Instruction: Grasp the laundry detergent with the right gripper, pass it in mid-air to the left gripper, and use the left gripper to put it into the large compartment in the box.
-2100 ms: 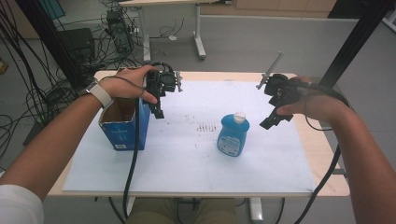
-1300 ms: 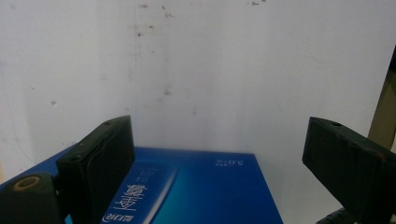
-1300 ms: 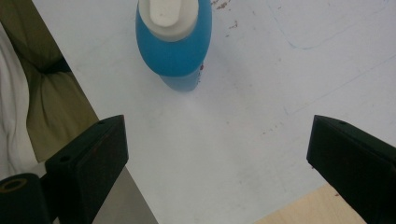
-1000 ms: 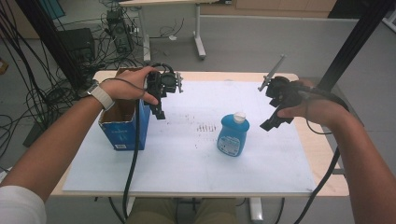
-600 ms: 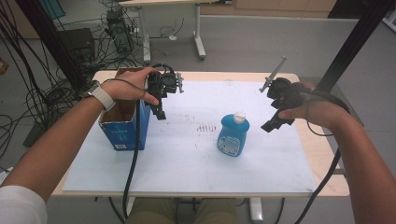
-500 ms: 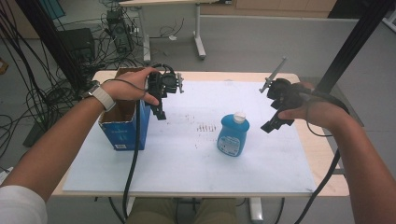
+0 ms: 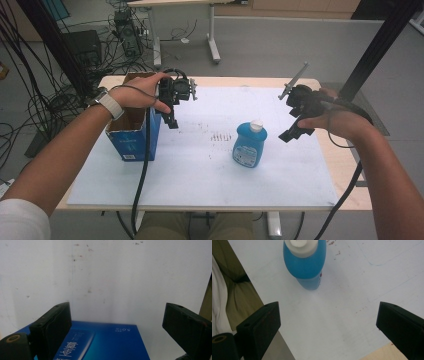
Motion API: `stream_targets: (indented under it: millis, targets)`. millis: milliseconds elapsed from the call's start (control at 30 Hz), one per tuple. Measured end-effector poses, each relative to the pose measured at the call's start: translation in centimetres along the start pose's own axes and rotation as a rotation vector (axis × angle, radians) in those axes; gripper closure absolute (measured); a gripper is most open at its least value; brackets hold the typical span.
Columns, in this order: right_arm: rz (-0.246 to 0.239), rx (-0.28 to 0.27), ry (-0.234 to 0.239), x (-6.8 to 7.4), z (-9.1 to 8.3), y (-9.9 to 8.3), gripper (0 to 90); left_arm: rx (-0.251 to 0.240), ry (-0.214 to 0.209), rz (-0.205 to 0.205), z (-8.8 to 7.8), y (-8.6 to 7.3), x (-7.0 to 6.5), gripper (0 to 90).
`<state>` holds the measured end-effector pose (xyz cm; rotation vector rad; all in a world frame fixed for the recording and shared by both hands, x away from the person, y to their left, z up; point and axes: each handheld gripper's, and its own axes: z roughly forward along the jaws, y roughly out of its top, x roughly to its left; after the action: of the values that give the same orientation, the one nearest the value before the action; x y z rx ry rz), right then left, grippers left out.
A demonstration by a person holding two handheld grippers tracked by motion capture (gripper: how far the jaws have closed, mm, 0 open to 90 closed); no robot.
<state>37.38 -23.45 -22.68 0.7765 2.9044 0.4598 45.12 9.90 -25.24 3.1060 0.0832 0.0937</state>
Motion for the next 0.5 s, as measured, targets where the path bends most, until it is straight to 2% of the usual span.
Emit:
stream_targets:
  millis: [167, 300, 500]
  targets:
    - [-0.009, -0.001, 0.001, 0.13, 0.24, -0.04, 5.8, -0.005, 0.001, 0.000, -0.03, 0.00, -0.08, 9.1]
    - [0.020, -0.010, -0.005, 0.06, 0.44, -0.17, 4.3, -0.006, 0.002, 0.001, -0.02, -0.06, -0.10, 9.0]
    - [0.015, -0.020, 0.003, 0.09, 0.61, -0.28, 4.5, -0.008, 0.001, -0.003, 0.06, -0.11, -0.12, 9.1]
